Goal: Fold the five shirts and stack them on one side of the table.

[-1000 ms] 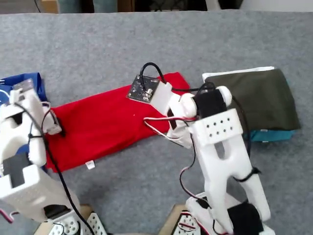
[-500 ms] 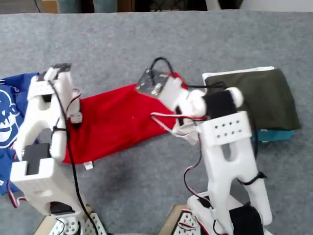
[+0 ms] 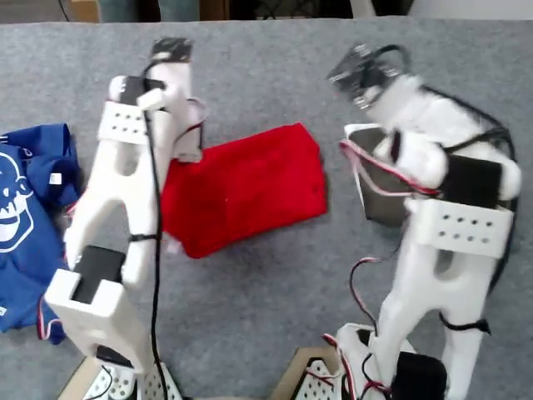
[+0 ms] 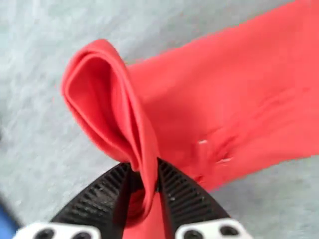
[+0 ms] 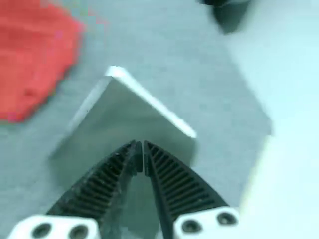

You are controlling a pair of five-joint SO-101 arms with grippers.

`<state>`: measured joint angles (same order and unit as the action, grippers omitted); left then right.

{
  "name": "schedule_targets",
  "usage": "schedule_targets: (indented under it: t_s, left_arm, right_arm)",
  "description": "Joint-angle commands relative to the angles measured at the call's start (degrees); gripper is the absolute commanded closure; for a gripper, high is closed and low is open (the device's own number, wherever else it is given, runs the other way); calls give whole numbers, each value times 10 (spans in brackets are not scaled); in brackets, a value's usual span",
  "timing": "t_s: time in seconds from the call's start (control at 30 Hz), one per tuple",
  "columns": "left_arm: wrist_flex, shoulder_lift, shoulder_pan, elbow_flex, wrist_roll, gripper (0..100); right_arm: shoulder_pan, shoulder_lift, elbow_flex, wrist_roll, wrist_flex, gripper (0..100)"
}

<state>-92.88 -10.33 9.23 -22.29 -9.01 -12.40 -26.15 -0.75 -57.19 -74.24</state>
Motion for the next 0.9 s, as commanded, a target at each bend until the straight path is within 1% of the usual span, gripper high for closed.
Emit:
schedule_targets:
  t_s: [0.0,0.17,0.3,0.6,0.87]
  left_arm:
    - [41,-15,47,-62,-29,971]
    - [55,-95,97,-137,-79,971]
    - [52,-161,121,-224,-101,971]
    - [56,-322,155,-407,-109,956]
    - [53,-432,156,-575,-109,955]
  right_arm:
    - [-40,-12,-4,3,111,984]
    - [-84,-12,-1,3,115,984]
    - [-97,-15,-1,3,116,984]
    - [-97,-11,-4,3,116,984]
    - [-93,-11,-6,2,116,984]
